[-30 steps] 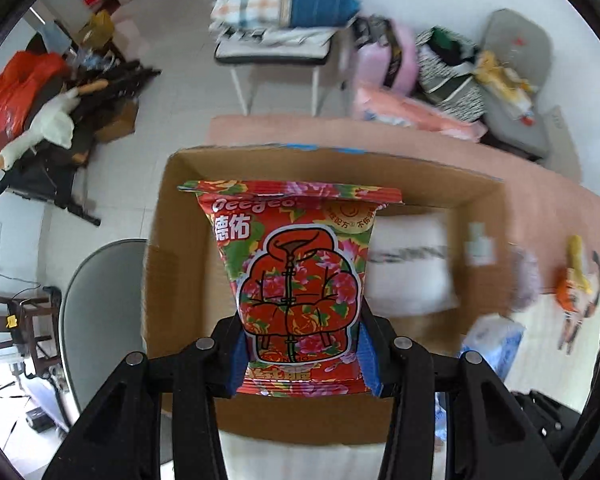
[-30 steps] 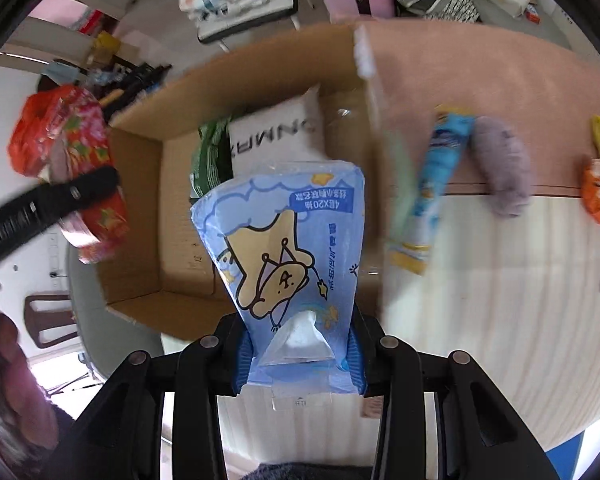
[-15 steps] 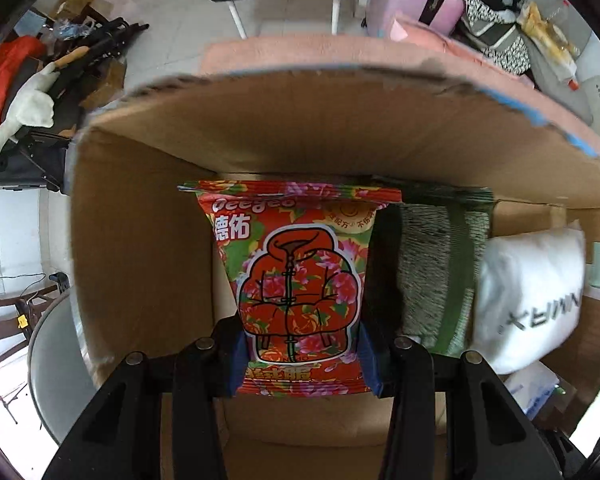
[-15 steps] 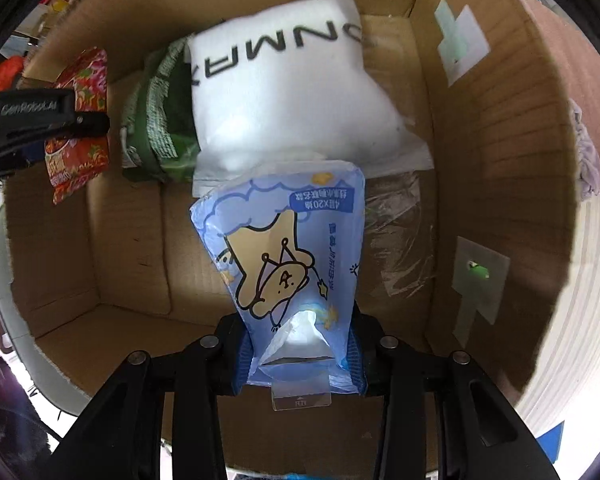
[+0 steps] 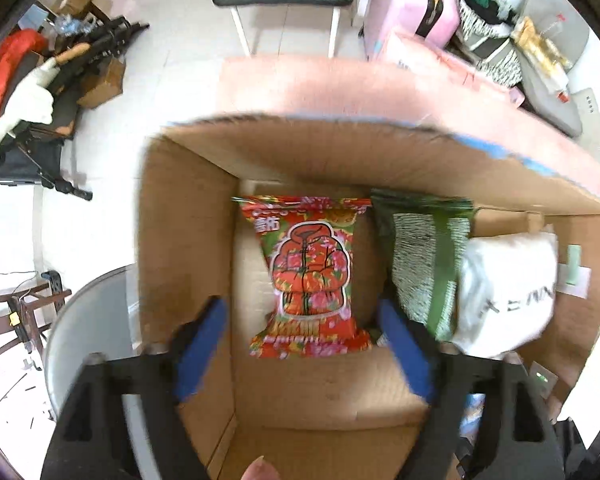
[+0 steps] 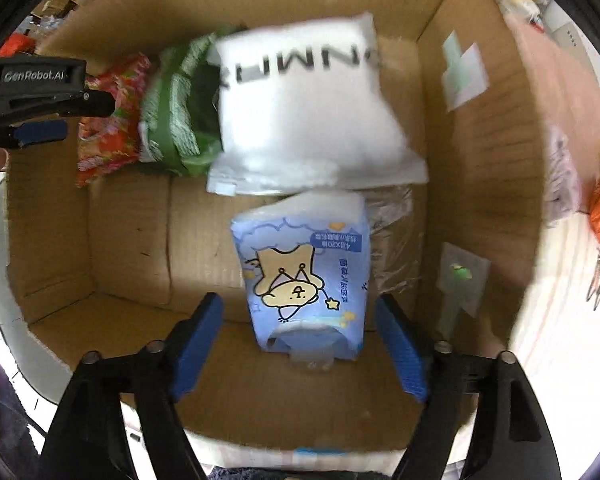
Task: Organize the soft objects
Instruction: 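Carry both packs into the box and open both tools to release them, then move both tools back toward the lilac cloth and orange snack bag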
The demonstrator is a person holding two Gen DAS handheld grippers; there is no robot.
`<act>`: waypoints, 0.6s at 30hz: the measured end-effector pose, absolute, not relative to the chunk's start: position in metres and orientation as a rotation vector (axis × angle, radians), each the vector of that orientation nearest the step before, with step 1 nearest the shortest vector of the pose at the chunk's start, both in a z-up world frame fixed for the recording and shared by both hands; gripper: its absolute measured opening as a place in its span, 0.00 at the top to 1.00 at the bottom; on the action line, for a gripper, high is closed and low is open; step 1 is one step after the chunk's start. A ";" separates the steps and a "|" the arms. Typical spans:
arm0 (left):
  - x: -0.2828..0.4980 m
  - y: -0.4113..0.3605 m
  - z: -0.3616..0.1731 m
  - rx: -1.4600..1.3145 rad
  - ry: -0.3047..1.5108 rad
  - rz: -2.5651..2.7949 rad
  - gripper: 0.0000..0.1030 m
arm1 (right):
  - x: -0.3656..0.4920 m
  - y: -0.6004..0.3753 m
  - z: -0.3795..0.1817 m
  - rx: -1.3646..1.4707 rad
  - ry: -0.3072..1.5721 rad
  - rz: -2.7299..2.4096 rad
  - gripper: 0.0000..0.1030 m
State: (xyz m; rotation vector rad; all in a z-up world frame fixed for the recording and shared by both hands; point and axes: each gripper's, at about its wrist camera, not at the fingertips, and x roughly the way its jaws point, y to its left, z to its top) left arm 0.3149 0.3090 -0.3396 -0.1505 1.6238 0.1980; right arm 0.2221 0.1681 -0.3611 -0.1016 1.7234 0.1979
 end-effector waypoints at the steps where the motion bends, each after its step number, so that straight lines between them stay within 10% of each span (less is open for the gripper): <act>1: 0.309 0.308 -0.329 -0.144 1.605 0.198 0.17 | 0.221 0.167 -0.354 -0.102 1.715 0.204 0.12; 5: 0.283 0.309 -0.300 -0.139 1.548 0.196 0.01 | 0.209 0.166 -0.319 -0.093 1.655 0.229 0.00; 18: 0.200 0.280 -0.226 -0.157 1.383 0.184 0.01 | 0.195 0.106 -0.253 -0.079 1.504 0.217 0.00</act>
